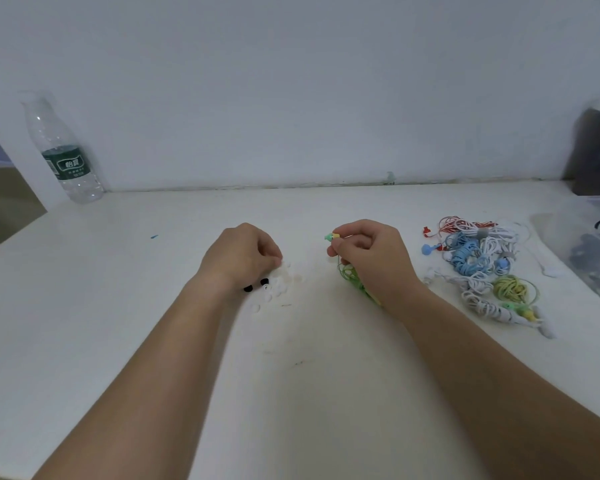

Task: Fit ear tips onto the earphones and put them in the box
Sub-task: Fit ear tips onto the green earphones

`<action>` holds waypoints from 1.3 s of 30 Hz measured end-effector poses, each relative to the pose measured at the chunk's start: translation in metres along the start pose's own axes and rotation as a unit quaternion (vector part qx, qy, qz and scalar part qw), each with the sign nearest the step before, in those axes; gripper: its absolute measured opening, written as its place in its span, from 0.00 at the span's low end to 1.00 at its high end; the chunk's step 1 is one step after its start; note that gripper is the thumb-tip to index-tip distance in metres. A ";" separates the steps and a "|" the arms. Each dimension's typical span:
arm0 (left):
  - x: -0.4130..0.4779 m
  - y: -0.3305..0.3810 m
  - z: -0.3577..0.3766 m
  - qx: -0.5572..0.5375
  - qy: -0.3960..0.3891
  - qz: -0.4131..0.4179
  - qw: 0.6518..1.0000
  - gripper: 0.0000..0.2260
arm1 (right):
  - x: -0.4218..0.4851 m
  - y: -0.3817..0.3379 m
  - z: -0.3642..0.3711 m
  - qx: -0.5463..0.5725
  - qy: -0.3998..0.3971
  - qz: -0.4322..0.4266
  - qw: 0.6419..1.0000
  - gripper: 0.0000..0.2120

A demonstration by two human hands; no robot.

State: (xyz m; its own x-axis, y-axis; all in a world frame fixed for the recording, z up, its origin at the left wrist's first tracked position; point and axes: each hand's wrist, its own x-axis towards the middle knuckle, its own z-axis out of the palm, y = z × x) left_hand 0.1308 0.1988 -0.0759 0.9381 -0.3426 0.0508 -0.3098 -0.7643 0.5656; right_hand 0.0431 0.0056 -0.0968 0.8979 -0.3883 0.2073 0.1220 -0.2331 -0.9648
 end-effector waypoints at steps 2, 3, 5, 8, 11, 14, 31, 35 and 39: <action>0.000 0.000 0.000 0.001 0.008 -0.001 1.000 0.05 | 0.000 0.000 0.000 0.008 0.002 0.006 1.000 0.02; 0.000 0.000 -0.001 -0.005 0.017 0.001 1.000 0.06 | 0.000 -0.001 -0.001 0.014 0.003 0.009 1.000 0.03; 0.000 0.001 -0.003 -0.046 0.048 0.017 0.998 0.06 | 0.000 -0.002 -0.003 0.028 -0.001 0.018 0.999 0.03; -0.005 0.010 -0.005 -0.184 0.086 0.051 0.978 0.03 | -0.002 -0.004 -0.005 0.037 -0.015 0.022 0.999 0.03; -0.011 0.022 0.001 -0.333 0.044 0.056 0.940 0.04 | -0.003 -0.005 -0.007 0.054 -0.027 0.017 0.998 0.03; -0.015 0.030 0.011 -0.446 -0.025 0.028 0.894 0.06 | -0.003 -0.006 -0.010 0.063 -0.033 0.007 0.997 0.03; -0.016 0.038 0.023 -0.564 -0.081 0.001 0.822 0.07 | -0.004 -0.011 -0.012 0.083 -0.051 -0.012 0.995 0.04; -0.016 0.038 0.022 -0.566 -0.085 0.001 0.820 0.08 | -0.003 -0.011 -0.013 0.078 -0.044 -0.014 0.996 0.03; -0.016 0.037 0.021 -0.557 -0.087 0.005 0.826 0.08 | -0.003 -0.012 -0.014 0.080 -0.048 -0.010 0.996 0.03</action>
State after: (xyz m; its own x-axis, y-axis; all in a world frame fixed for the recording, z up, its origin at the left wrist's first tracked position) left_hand 0.1009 0.1646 -0.0736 0.8702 -0.4927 -0.0042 0.1087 0.1836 0.9770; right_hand 0.0328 -0.0028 -0.0835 0.9297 -0.2972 0.2175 0.1991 -0.0913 -0.9757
